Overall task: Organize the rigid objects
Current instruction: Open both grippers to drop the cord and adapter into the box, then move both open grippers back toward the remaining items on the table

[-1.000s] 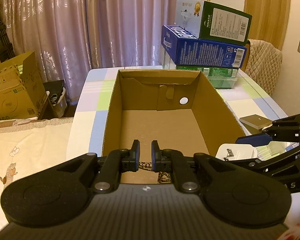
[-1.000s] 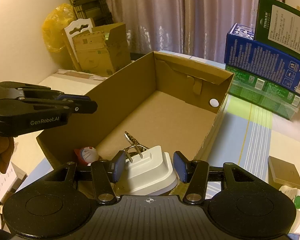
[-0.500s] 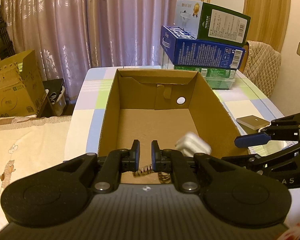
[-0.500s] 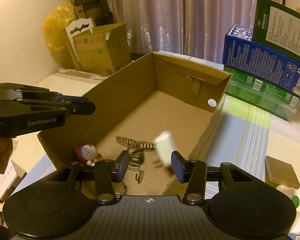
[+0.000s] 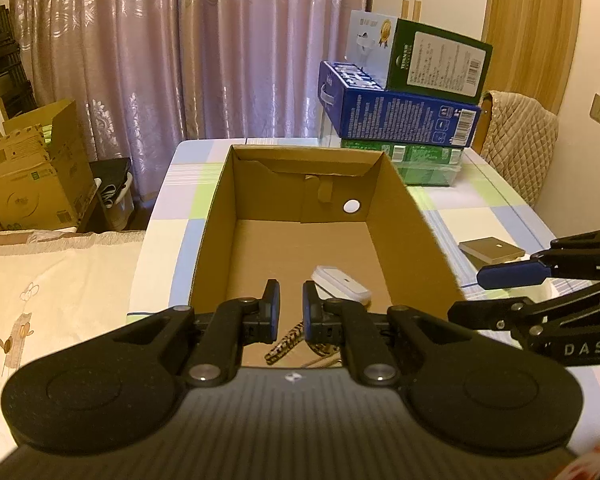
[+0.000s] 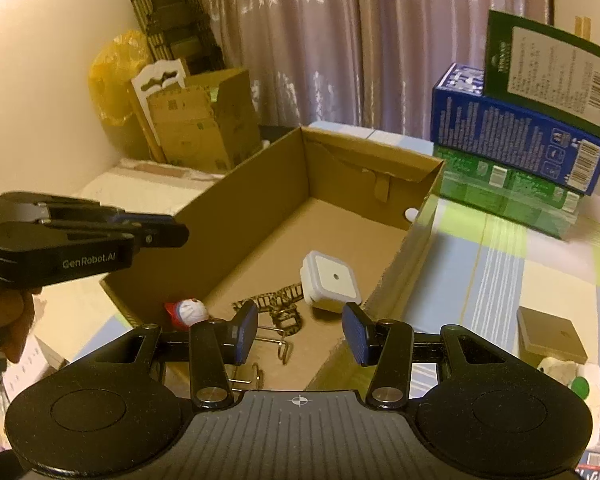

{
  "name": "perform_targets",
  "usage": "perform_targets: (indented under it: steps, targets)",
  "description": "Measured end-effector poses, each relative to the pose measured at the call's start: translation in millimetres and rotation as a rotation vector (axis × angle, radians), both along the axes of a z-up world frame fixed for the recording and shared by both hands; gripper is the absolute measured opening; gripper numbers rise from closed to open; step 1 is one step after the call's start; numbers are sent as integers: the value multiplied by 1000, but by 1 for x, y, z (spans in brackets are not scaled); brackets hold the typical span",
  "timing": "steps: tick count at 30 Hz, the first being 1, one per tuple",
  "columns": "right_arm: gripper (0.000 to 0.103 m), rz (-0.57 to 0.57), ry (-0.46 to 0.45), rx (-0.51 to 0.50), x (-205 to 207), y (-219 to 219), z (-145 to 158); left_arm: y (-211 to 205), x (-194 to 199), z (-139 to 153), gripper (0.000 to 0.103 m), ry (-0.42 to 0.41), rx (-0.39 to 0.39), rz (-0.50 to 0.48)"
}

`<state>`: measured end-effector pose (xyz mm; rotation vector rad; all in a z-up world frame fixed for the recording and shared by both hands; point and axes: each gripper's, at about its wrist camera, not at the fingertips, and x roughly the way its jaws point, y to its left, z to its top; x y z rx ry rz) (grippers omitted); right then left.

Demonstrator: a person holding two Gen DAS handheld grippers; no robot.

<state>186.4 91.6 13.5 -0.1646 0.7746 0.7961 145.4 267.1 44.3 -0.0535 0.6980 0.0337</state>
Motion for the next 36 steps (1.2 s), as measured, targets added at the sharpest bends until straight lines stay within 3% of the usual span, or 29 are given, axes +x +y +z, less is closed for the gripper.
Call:
perform_targets:
  steps: [6,14,24,28,36]
  targets:
    - [45,-33,-12,48,-18,-27,18,-19,-19,18,8,-21,-7,-4]
    - [45,-99,-46,112,-48,-76,43,-52,-47,39,18,-44,-33,-11]
    - [48,-238,-84,155,-69,-154,58,-98,-72,50,42,-59,-63,-52]
    - [64,-342,-89,146,-75,-201,48,-123,-75,48,67,-68,-64,-87]
    - [71,-573,-31,113,-82,-296,19,-180,-73,28,84,-63,-62,-145]
